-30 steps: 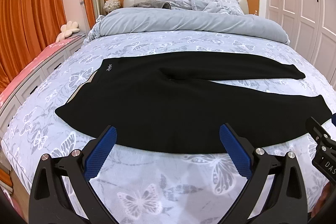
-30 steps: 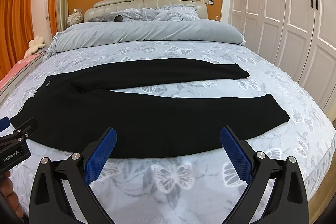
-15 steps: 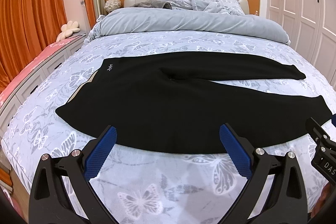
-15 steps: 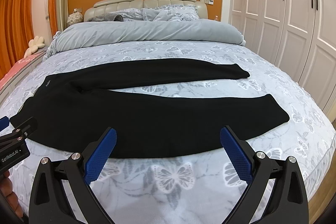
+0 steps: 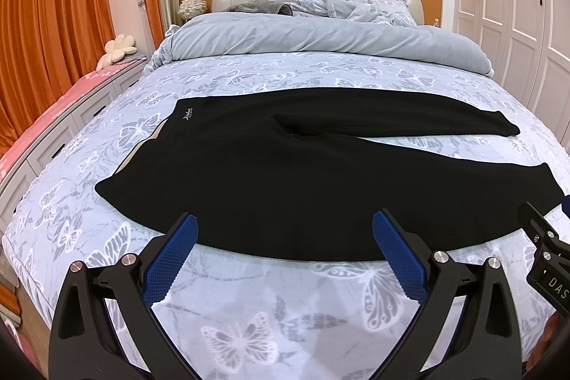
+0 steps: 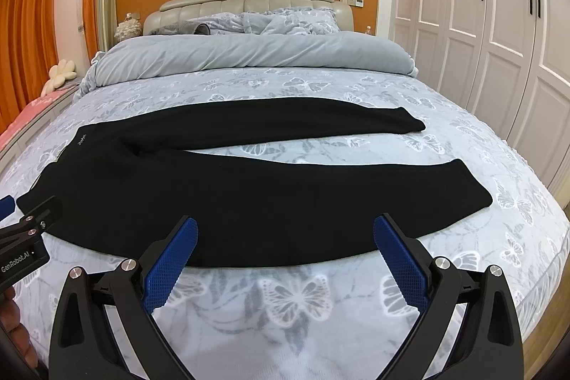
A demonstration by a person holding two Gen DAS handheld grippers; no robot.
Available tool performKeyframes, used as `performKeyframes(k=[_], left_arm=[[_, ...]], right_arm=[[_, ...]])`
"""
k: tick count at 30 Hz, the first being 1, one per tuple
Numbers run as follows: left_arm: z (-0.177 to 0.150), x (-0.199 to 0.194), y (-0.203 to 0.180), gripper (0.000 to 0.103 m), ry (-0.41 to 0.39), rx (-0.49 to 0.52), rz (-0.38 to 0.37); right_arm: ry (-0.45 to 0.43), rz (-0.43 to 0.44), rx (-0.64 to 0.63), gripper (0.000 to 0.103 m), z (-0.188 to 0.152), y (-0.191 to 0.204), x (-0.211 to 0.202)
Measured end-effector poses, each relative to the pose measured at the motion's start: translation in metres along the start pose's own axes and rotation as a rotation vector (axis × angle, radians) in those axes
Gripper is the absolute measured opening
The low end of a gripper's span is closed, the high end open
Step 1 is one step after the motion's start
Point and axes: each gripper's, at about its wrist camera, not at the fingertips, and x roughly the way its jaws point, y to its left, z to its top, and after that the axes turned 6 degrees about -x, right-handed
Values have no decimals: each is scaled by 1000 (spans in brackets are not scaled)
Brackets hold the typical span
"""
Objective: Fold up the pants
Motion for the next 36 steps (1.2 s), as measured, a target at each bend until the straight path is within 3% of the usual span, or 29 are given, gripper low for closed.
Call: performKeyframes(k=[36], left_arm=[[-1,1,4,97,2,-3,2]], right_arm=[[4,2,-7,97,-6,5,7]])
